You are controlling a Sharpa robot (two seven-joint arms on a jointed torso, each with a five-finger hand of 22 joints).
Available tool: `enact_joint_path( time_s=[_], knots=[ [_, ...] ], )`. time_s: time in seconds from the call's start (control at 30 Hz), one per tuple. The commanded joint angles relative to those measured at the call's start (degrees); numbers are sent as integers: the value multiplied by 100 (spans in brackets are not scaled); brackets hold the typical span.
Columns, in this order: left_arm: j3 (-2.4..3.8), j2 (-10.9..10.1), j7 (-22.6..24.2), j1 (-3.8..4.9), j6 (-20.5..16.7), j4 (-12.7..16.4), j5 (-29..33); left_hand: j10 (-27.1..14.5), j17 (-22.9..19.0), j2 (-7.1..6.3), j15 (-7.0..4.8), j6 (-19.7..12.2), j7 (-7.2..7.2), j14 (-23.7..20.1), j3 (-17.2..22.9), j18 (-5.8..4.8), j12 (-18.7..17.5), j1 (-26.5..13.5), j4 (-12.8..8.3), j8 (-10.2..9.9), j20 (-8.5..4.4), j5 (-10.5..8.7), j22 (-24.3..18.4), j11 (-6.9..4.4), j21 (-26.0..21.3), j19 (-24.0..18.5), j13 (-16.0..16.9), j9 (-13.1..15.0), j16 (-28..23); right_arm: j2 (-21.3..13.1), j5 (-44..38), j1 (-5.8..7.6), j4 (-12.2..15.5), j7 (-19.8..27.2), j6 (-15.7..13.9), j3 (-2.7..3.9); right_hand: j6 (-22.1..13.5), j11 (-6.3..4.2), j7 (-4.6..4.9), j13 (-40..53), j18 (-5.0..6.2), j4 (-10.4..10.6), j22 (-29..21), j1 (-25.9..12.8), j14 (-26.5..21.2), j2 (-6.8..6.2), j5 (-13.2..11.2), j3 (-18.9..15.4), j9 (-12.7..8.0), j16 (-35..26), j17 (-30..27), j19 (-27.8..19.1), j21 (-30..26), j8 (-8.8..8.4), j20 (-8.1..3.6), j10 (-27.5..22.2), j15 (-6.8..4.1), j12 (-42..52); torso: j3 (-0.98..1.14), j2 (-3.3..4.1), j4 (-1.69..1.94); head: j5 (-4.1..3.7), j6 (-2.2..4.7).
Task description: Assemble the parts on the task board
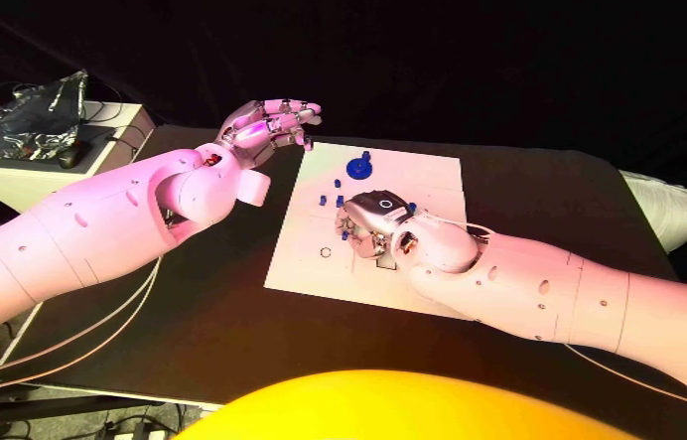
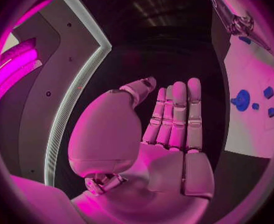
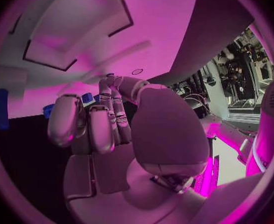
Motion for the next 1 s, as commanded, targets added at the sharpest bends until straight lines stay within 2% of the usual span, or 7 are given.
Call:
enact_joint_path(
  time_s=[0.03, 0.33, 0.53, 0.6, 0.73, 0.83, 1.0],
  knots=[
    [6, 3, 15, 3, 28, 21, 36, -14, 5, -7, 1, -35, -2, -47, -24, 35, -32, 46, -5, 36, -4, 10, -5, 18, -20, 26, -5, 6, -30, 20, -111, -16, -17, 110, 180, -13, -28, -64, 58, -8, -63, -5, 337, -31, 183, 38, -5, 51, 16, -7, -16, 34, -22, 11, -33, 86, -11, -4, -1, -1, -2, -6, 1],
    [6, 3, 0, 3, 35, 11, 36, -14, 5, -7, 1, -35, -2, -47, -24, 35, -32, 46, -5, 36, -4, 10, -5, 18, -20, 26, -5, 6, -30, -19, -89, -21, 12, 269, 61, -24, -188, 6, 117, -73, -64, 0, 343, -214, 174, -72, -46, -96, 36, 15, -59, 7, -59, -54, 23, -149, 54, -16, 5, -11, -8, -27, 1],
    [6, 0, -24, 3, 15, -3, 32, -22, 5, -9, 2, -39, -3, -48, -29, 35, -36, 54, 0, 45, -3, 8, -17, 19, -35, 36, -11, 5, -33, -88, -80, -21, 52, 263, -322, -26, -604, 119, 145, -196, 10, 40, 164, -375, 128, -279, -234, -302, -40, 11, -184, -112, -494, -316, 119, -847, 159, -6, 8, -10, -5, -31, 1],
    [6, 0, -28, 3, 8, -8, 31, -24, 5, -6, 1, -40, -4, -49, -26, 36, -37, 69, -5, 48, -4, 8, -22, 18, -40, 41, -13, 5, -35, -118, -79, -21, 80, 241, -464, -27, -838, 181, 80, -200, 72, -2, -12, -308, 60, -330, -243, -464, -95, -87, -397, -211, -884, -466, 160, -1324, 200, -1, 7, -8, -7, -30, 1],
    [6, -4, -34, 2, -5, -16, 30, -24, 5, -6, 1, -40, -4, -49, -26, 36, -37, 69, -5, 48, -4, 8, -22, 18, -40, 41, -13, 5, -35, -206, -78, -20, 165, 156, -716, -26, -1083, 237, 19, -182, 136, -16, -208, -133, 42, -263, -237, -950, -174, -84, -486, -295, -1284, -644, 209, -1705, 245, 58, 12, -9, -16, -35, 1],
    [6, -8, -34, 2, -9, -20, 30, -24, 5, -6, 1, -40, -4, -49, -26, 36, -37, 69, -5, 48, -4, 8, -22, 18, -40, 41, -13, 5, -35, -264, -77, -20, 223, 85, -837, -25, -1241, 250, 116, -182, 158, -2, -289, -26, 24, -229, -226, -1257, -231, -94, -560, -317, -1438, -759, 221, -1817, 256, 98, 13, -9, -15, -44, 1],
    [5, -12, -33, 2, -11, -38, 30, -23, 5, -2, 0, -40, -3, -48, -25, 36, -36, 78, -6, 52, -4, 6, -26, 18, -45, 45, -14, 6, -35, -424, -16, -17, 400, 4, -1075, -16, -1288, 249, 100, -170, 152, 95, -303, 173, 9, -110, -208, -1721, -266, -86, -637, -280, -1431, -816, 227, -1876, 258, 231, 16, -17, -8, -72, 1]
  ],
)
